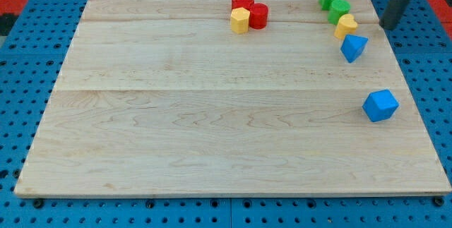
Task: Move the heart into the group of blocks
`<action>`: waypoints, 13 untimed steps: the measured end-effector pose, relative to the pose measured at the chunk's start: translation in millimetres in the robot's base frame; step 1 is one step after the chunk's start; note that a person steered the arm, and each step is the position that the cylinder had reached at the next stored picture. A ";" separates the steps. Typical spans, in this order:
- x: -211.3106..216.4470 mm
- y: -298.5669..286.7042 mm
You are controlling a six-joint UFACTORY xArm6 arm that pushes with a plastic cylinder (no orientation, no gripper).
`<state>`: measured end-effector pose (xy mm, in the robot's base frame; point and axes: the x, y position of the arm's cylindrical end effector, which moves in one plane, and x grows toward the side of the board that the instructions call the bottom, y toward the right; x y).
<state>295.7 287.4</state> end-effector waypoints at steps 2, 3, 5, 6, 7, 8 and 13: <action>0.0 -27.1; 0.0 -67.3; -0.1 -145.5; -0.1 -163.1; -0.1 -163.3; -0.1 -185.1; 24.4 -206.4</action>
<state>320.1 81.1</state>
